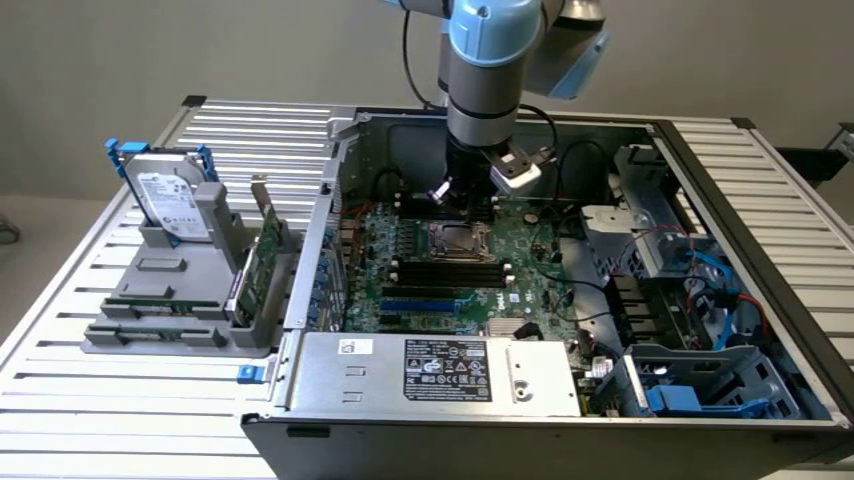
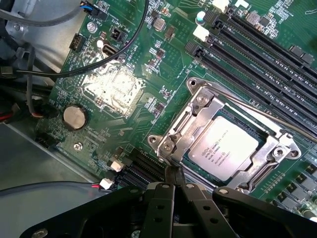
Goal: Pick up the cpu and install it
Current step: 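Install the first cpu locking lever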
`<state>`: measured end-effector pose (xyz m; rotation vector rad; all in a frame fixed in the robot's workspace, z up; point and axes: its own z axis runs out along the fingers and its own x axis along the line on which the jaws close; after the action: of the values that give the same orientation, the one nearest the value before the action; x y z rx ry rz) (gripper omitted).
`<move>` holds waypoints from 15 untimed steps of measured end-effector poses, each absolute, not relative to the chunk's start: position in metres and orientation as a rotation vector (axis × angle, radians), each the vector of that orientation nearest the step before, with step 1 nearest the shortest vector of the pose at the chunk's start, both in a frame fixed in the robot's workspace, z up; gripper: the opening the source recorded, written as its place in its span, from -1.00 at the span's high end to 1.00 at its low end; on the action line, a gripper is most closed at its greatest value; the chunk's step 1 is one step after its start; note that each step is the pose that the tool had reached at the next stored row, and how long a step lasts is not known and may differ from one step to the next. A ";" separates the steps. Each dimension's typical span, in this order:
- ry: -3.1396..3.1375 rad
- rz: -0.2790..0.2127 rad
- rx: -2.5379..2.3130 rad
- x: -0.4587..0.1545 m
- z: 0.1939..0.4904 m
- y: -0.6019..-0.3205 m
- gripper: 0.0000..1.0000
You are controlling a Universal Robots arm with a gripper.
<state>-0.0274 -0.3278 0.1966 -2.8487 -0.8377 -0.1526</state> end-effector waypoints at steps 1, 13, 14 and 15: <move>-0.839 -0.153 -2.848 -0.027 0.197 -0.328 0.79; -0.848 -0.156 -2.843 -0.027 0.196 -0.328 0.79; -0.849 -0.156 -2.842 -0.027 0.196 -0.328 0.79; -0.849 -0.157 -2.841 -0.027 0.196 -0.328 0.79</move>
<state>-0.0272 -0.3278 0.1956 -2.8414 -0.8487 -0.1568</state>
